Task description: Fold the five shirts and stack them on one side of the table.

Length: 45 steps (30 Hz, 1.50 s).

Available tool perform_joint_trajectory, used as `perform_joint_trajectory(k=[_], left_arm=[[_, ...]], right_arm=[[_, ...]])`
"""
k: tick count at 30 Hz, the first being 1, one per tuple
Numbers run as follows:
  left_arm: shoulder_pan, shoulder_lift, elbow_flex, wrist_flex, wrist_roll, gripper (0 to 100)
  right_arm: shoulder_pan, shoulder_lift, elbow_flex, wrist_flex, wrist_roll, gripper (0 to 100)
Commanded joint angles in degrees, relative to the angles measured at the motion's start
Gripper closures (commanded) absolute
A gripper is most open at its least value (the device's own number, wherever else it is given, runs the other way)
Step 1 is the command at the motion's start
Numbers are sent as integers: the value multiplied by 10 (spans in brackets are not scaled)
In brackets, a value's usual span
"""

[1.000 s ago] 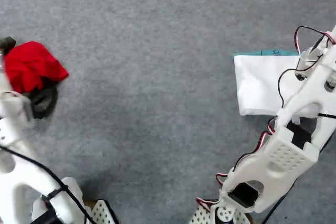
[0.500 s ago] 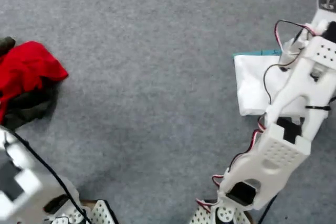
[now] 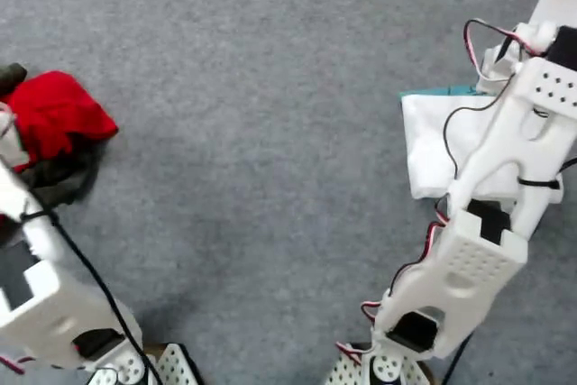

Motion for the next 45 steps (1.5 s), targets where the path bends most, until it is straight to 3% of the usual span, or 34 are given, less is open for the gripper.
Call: perform_joint_trajectory(k=[1,4,7,11,12,18,22,26,28,33,37,45], left_arm=[[58,-4,-58,75,-3,971],[73,-4,-86,97,18,971],[22,9,-112,69,40,952],[-46,73,-123,-20,73,733],[-55,100,-134,-37,77,723],[-49,278,-288,20,70,746],[-35,354,-438,109,71,966],[-7,371,-582,230,76,974],[23,368,-654,288,76,972],[100,327,-687,295,88,973],[200,217,-561,295,96,973],[510,-64,-205,290,121,971]], right_arm=[[-4,-8,-30,4,-4,701],[-4,-8,-28,4,-4,701],[-4,-8,-28,4,-4,701],[-4,-8,-28,4,-4,701],[-5,-8,-27,4,-4,701],[-15,-6,-27,4,-4,701],[-17,-7,-27,4,-4,701],[-17,-7,-27,4,-4,701],[-17,-7,-27,4,-4,701],[-17,-7,-27,4,-4,701],[-17,-7,-27,4,-4,701],[-23,-7,-31,4,-4,701]])
